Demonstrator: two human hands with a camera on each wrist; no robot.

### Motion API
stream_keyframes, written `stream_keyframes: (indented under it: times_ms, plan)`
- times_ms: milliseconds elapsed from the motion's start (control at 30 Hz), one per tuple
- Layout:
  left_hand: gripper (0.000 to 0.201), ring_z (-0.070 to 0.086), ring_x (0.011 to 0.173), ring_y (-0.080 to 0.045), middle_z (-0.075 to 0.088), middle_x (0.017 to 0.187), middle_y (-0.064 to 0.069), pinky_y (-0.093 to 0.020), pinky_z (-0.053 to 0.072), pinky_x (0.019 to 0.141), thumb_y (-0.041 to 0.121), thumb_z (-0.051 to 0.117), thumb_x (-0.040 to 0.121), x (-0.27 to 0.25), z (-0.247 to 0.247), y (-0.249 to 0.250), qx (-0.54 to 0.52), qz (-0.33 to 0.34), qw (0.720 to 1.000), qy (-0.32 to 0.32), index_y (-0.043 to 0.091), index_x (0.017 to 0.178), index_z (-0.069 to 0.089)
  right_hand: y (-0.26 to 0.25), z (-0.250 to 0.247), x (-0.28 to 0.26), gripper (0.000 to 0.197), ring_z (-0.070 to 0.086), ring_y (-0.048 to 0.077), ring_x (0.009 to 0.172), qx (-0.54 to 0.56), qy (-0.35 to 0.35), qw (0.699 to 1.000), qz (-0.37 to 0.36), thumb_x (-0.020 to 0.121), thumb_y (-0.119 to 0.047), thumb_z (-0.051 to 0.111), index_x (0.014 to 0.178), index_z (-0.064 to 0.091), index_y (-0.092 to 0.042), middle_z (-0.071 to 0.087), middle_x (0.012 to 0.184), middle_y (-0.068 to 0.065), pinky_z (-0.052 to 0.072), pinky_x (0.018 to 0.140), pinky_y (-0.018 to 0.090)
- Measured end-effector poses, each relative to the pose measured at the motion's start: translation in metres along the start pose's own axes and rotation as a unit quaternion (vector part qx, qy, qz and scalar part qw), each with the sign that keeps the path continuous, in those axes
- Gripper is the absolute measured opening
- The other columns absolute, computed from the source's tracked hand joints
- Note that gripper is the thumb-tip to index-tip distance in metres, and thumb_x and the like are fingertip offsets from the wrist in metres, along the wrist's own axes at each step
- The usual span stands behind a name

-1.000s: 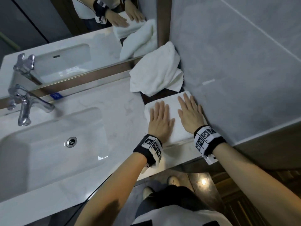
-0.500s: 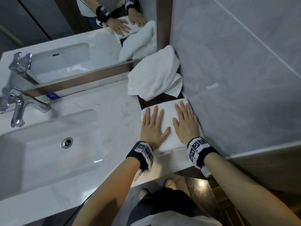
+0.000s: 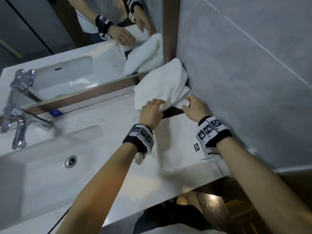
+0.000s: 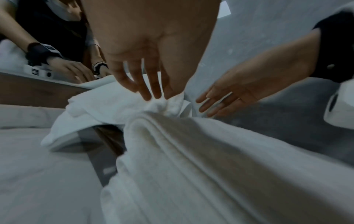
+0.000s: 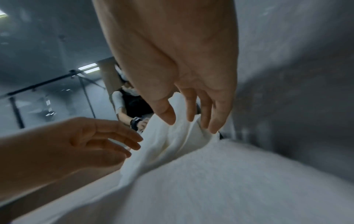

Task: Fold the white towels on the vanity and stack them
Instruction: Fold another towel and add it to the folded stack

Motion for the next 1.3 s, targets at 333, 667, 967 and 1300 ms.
stream_keyframes:
  times_ms: [333, 667, 967, 1300]
  plan:
    - [0.087, 0.023, 0.138, -0.029, 0.023, 0.146, -0.009, -0.052, 0.034, 0.105, 0.035, 0.071, 0.076, 0.046, 0.019, -0.033, 0.091, -0.078, 0.989, -0.081, 0.014, 0.143, 0.019, -0.008, 0.024, 0.041, 0.069, 0.044, 0.035, 0.128, 0.023, -0.009, 0.991, 0.129, 0.088, -0.020, 0.061, 0.138, 0.024, 0.010, 0.039, 0.140, 0.026, 0.040, 0.104, 0.038]
    - [0.046, 0.056, 0.102, -0.038, 0.055, 0.120, -0.020, -0.041, 0.042, 0.080, 0.026, 0.051, 0.092, 0.056, -0.010, -0.073, -0.060, -0.046, 0.997, -0.019, 0.012, 0.133, 0.037, -0.028, 0.031, 0.053, 0.059, 0.048, 0.038, 0.123, 0.087, 0.030, 0.993, 0.070, 0.082, -0.017, 0.066, 0.133, 0.041, 0.000, 0.048, 0.135, 0.024, 0.041, 0.101, 0.045]
    - [0.032, 0.057, 0.106, -0.036, 0.063, 0.116, -0.018, -0.037, 0.042, 0.083, 0.024, 0.046, 0.094, 0.000, -0.043, -0.141, -0.197, -0.182, 0.962, 0.055, 0.012, 0.123, 0.048, -0.085, 0.062, 0.036, 0.033, 0.055, 0.033, 0.103, 0.101, -0.049, 0.992, -0.050, 0.090, -0.024, 0.054, 0.115, 0.050, -0.002, 0.058, 0.114, 0.017, 0.039, 0.073, 0.033]
    - [0.048, 0.060, 0.106, -0.035, 0.061, 0.119, -0.018, -0.049, 0.050, 0.094, 0.028, 0.048, 0.085, -0.104, -0.050, -0.193, -0.454, -0.398, 0.788, 0.120, 0.000, 0.123, 0.050, -0.153, 0.062, -0.003, 0.025, 0.058, 0.019, 0.097, 0.284, -0.035, 0.949, -0.134, 0.086, -0.016, 0.062, 0.110, 0.060, -0.007, 0.064, 0.109, 0.009, 0.045, 0.073, 0.024]
Point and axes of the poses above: each hand's wrist, its own x-axis towards the middle knuckle, its own z-axis out of the palm, y = z × x, the point moved 7 cm from there along x, towards the middle knuckle
